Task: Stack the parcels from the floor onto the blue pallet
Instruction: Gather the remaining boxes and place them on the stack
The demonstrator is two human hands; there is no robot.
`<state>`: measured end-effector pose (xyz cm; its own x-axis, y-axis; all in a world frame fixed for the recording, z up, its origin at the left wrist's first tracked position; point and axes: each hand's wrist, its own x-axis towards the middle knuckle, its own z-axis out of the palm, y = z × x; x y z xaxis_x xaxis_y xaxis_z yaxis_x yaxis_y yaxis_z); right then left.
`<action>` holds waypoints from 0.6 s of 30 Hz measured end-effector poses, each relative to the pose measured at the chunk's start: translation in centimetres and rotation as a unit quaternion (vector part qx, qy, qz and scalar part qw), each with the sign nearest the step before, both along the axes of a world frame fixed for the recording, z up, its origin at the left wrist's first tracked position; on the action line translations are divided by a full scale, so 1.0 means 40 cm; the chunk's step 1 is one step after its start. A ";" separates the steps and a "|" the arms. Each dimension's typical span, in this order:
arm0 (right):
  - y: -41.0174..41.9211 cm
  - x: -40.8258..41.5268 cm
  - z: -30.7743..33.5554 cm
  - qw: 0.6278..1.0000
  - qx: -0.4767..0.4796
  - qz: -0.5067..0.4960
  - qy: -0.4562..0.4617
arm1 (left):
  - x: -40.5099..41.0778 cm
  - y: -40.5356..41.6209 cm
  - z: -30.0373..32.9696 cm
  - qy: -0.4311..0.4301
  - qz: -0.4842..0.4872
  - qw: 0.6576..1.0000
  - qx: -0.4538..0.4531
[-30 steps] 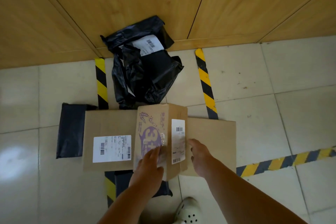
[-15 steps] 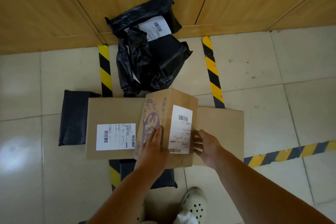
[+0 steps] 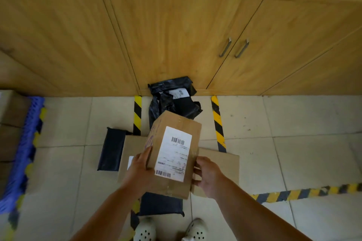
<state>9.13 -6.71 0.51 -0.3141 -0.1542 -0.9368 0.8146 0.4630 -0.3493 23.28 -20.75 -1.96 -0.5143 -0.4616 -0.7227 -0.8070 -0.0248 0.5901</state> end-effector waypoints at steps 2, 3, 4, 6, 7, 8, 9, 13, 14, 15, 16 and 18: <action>-0.029 0.020 0.124 0.999 -0.020 0.025 0.012 | 0.022 -0.023 0.137 0.012 0.018 1.000 -0.006; -0.043 0.030 0.185 0.999 -0.033 0.034 0.019 | 0.037 -0.035 0.206 0.017 0.024 1.000 -0.007; -0.056 0.039 0.248 0.998 -0.043 0.042 0.023 | 0.060 -0.048 0.259 0.020 0.029 0.999 -0.012; -0.076 0.060 0.366 0.998 -0.049 0.042 0.023 | 0.101 -0.078 0.356 0.039 0.037 0.998 -0.025; -0.084 0.068 0.422 0.998 -0.050 0.038 0.025 | 0.122 -0.094 0.393 0.055 0.051 0.997 -0.027; -0.093 0.078 0.478 0.998 -0.051 0.036 0.029 | 0.142 -0.107 0.433 0.068 0.057 0.996 -0.027; -0.101 0.088 0.531 0.998 -0.048 0.037 0.033 | 0.155 -0.115 0.498 0.075 0.065 0.995 -0.028; -0.126 0.125 0.715 0.994 -0.060 0.073 0.061 | 0.210 -0.127 0.706 0.119 0.087 0.988 -0.038; -0.132 0.134 0.750 0.991 -0.070 0.086 0.070 | 0.227 -0.129 0.738 0.128 0.101 0.986 -0.038; -0.136 0.141 0.778 0.989 -0.078 0.100 0.077 | 0.242 -0.128 0.765 0.131 0.119 0.983 -0.043; -0.140 0.152 0.808 0.986 -0.091 0.114 0.081 | 0.254 -0.125 0.798 0.136 0.137 0.980 -0.052; -0.150 0.174 0.863 0.980 -0.115 0.138 0.089 | 0.276 -0.119 0.846 0.150 0.178 0.970 -0.074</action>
<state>16.10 -12.71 35.03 -0.3855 -0.4558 -0.8023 0.5871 0.5496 -0.5944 34.31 -25.53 31.86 -0.4803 -0.7354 -0.4781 -0.5551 -0.1672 0.8148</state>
